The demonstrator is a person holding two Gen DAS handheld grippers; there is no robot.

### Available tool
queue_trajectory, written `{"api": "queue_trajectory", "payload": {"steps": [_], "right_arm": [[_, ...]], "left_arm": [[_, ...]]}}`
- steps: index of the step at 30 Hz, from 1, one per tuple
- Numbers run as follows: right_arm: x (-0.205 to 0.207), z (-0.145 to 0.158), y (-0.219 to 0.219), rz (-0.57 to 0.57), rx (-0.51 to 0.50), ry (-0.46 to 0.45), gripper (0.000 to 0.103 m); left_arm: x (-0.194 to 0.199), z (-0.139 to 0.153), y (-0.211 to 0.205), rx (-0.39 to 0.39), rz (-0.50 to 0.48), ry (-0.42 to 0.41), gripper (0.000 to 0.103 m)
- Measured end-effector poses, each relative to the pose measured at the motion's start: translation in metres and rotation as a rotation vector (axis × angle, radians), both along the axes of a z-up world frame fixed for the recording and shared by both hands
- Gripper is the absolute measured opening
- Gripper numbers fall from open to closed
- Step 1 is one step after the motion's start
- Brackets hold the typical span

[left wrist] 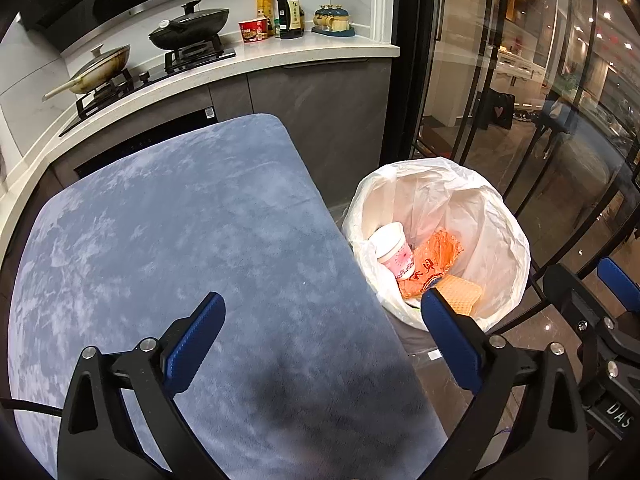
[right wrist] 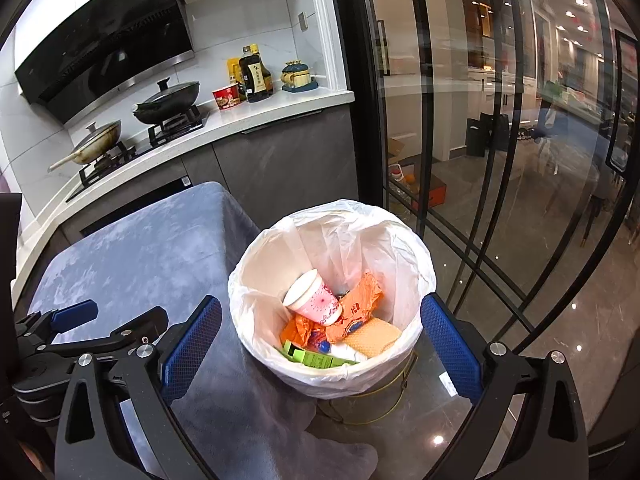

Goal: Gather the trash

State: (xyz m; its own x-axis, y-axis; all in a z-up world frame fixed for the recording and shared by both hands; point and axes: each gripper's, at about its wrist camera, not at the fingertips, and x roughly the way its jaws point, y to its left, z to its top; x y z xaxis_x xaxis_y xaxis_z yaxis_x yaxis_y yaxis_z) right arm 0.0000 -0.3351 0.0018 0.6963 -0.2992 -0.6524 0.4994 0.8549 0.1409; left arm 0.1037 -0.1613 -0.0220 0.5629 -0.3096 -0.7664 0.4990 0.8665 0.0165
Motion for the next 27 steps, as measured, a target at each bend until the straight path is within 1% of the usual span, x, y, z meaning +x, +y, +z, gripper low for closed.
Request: {"api": "queue_trajectory", "payload": {"steps": [18,27], "right_arm": [[-0.009,-0.001,0.013,0.023,0.002,0.024,0.096],[-0.014,-0.003,0.013,0.017,-0.01,0.038,0.096]], "left_arm": [[-0.011,-0.003,0.017,0.007,0.02,0.019,0.096],[-0.015,-0.004,0.02,0.012,0.025,0.012,0.096]]}}
